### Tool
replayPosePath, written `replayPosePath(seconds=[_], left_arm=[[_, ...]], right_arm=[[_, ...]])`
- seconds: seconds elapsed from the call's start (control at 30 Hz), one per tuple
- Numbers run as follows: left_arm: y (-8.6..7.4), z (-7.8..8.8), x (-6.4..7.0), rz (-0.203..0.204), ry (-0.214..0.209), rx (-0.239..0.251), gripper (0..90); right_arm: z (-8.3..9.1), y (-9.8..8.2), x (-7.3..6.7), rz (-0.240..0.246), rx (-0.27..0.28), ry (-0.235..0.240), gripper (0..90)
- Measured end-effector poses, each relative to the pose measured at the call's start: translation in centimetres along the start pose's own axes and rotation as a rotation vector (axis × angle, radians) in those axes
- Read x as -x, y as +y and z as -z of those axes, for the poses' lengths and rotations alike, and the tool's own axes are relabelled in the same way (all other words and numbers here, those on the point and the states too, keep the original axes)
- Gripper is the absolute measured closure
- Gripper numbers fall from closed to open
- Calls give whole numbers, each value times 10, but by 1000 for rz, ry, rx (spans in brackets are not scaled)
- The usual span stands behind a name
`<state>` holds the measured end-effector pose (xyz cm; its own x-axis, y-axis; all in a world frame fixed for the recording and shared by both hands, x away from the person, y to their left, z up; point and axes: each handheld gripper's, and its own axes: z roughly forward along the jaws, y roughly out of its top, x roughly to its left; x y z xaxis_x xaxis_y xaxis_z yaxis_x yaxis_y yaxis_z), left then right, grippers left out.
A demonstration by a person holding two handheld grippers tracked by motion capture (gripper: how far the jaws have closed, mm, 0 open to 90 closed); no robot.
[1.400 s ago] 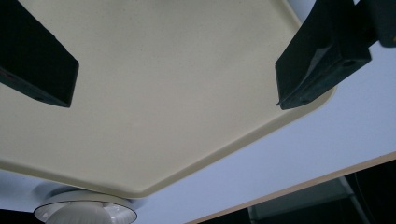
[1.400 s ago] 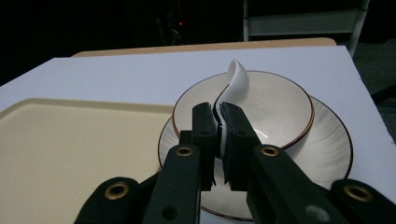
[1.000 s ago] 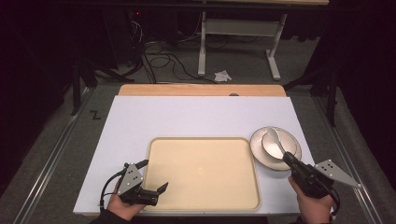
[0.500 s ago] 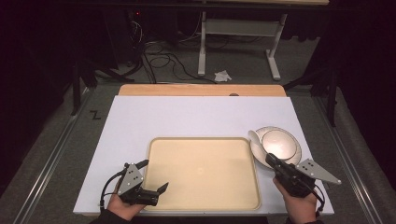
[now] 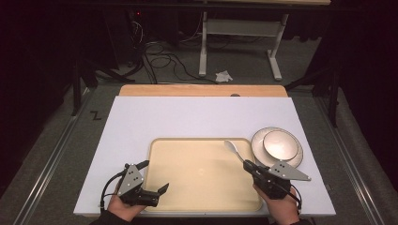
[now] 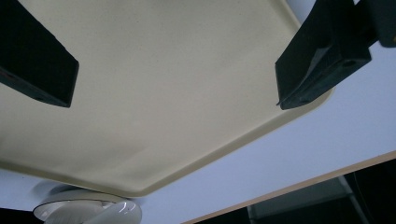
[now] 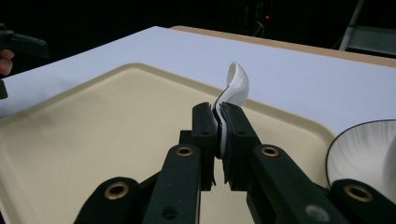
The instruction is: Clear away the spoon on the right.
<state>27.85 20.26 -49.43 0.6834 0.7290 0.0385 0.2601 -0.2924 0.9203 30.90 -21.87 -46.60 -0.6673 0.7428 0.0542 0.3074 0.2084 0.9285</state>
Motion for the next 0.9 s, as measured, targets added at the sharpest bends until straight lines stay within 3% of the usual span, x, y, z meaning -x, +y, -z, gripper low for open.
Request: replayPosePath(seconds=[0.17, 0.23, 0.57, 0.9], left_arm=[[0, -1, 0, 1, -3, -1, 2], [0, 0, 0, 0, -2, -1, 2], [0, -1, 1, 1, -4, -3, 2], [0, -1, 1, 1, -6, -4, 2]], right_arm=[[-3, -4, 0, -11, -9, 31, 863], [-5, -8, 1, -13, -12, 69, 863], [-12, -17, 3, -17, -55, 109, 863], [-18, -23, 5, -13, -110, 108, 861]])
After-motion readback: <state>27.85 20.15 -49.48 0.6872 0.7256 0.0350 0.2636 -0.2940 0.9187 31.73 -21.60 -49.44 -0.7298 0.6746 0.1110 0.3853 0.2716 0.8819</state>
